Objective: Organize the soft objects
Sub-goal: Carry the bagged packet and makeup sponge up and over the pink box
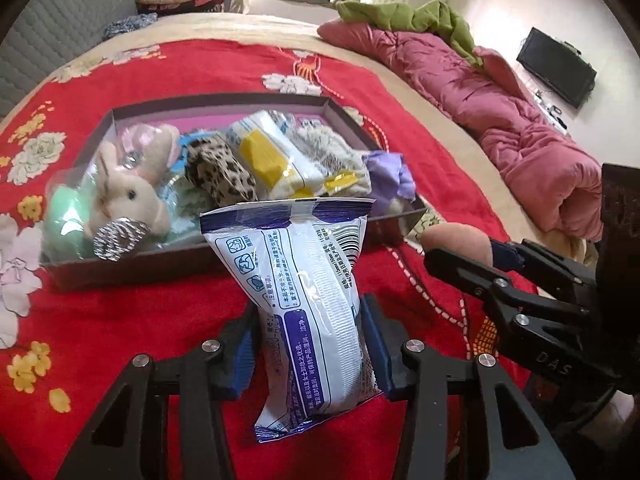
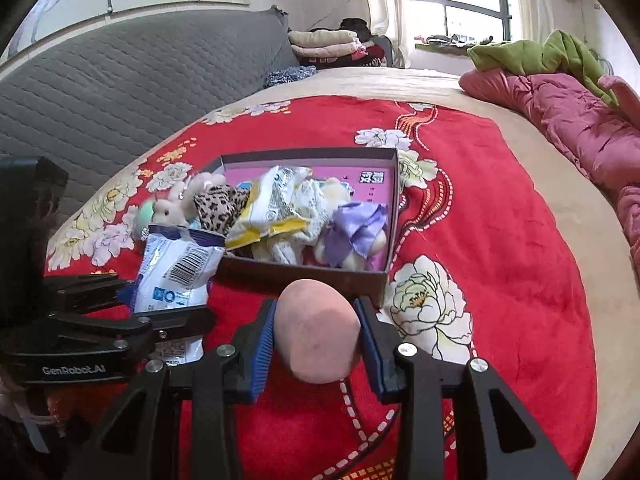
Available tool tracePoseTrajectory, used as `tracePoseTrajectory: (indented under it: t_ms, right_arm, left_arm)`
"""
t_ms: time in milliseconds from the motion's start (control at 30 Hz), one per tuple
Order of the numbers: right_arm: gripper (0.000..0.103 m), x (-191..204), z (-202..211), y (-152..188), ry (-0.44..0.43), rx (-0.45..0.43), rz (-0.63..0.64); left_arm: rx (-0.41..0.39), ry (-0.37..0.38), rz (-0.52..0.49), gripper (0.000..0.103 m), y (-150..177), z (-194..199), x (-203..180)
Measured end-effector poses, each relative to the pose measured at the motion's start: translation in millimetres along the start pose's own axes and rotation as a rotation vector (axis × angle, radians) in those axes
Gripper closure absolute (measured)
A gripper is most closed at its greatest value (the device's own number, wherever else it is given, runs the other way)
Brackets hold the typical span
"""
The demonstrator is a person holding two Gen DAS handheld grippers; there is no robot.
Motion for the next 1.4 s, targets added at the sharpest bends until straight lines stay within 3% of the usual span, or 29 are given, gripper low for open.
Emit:
tracePoseTrajectory:
  t_ms: [500,933,1400]
  right_arm:
    - [0.064,13.0,20.7,-40.7,0.008,-0.155,0.009]
    - [0.064,4.5,16.7,-68.5,0.018,-0.237,0.01]
    - [0.064,5.4,-2.5,-82.3,0.012,-0.251,0.045]
  left_arm:
    - [-0.131,-0.038,0.028,0.054,-42.3,35.4,22.7]
    - [-0.155,-0.045,0.069,0.054,-68.2,24.6,38.9]
    - [-0.128,-0.084,0.091,0.054,-82.4,-8.0,57.0]
Point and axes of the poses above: each gripper's, at about its wrist camera, not at the fingertips, and z roughly against the way its jaws point, x to its left, y to its underside, the point moved 5 cm from there along -z, roughly the way its jaws point, and after that the axes turned 4 degrees about -x, right-handed, at the moved point
